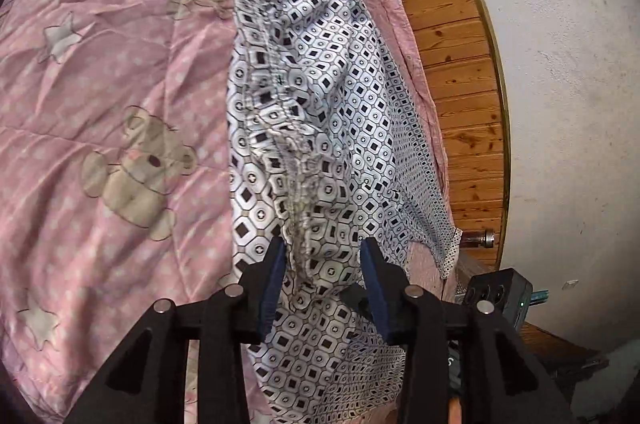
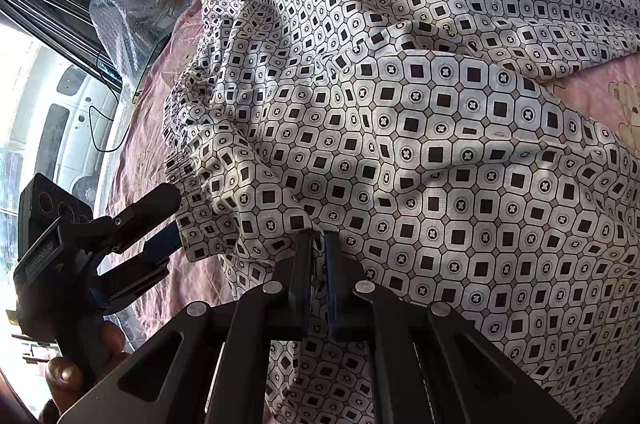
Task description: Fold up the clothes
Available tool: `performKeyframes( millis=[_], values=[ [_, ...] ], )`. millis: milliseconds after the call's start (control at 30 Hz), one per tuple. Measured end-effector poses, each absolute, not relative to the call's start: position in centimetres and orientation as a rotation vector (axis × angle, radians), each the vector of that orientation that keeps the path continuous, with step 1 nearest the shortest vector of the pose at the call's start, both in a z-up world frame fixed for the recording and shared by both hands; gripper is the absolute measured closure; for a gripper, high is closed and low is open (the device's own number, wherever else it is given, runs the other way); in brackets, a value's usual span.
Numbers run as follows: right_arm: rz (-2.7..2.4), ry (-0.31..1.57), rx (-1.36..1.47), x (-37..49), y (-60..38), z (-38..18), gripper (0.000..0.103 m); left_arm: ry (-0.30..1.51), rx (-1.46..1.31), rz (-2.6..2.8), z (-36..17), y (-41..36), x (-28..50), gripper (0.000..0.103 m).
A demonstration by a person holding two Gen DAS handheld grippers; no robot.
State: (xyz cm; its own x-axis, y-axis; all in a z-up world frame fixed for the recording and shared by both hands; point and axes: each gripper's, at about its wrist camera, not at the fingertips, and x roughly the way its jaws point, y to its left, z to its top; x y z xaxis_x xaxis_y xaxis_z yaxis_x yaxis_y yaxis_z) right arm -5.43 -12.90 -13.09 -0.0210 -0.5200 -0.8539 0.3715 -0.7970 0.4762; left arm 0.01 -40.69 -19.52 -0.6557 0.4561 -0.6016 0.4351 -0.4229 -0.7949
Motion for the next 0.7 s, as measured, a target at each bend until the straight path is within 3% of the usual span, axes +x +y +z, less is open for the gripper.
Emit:
performKeyframes(
  millis=[200,267,433,567,700],
  values=[
    [-1.753,-0.160,1.596,-4.1,-13.7,-13.2,0.094,-1.649,-1.317,2.340,-19.7,-40.2,-1.2,0.063],
    [-1.736,-0.138,1.585,-3.6,-14.1,-13.2,0.090,-1.617,-1.374,2.339,-20.1,-40.2,-1.7,0.099],
    [-1.745,-0.162,1.558,-3.6,-12.7,-12.3,0.073,-1.509,-1.359,2.420,-16.4,-42.9,0.7,0.100],
    [-1.787,-0.169,1.562,-4.0,-10.7,-11.6,0.068,-1.500,-1.376,2.571,-12.4,-49.2,7.0,0.100],
    [-1.897,-0.205,1.601,-4.6,-5.5,-11.1,0.064,-1.470,-1.708,2.673,-14.2,-55.7,12.5,0.099]
  ],
)
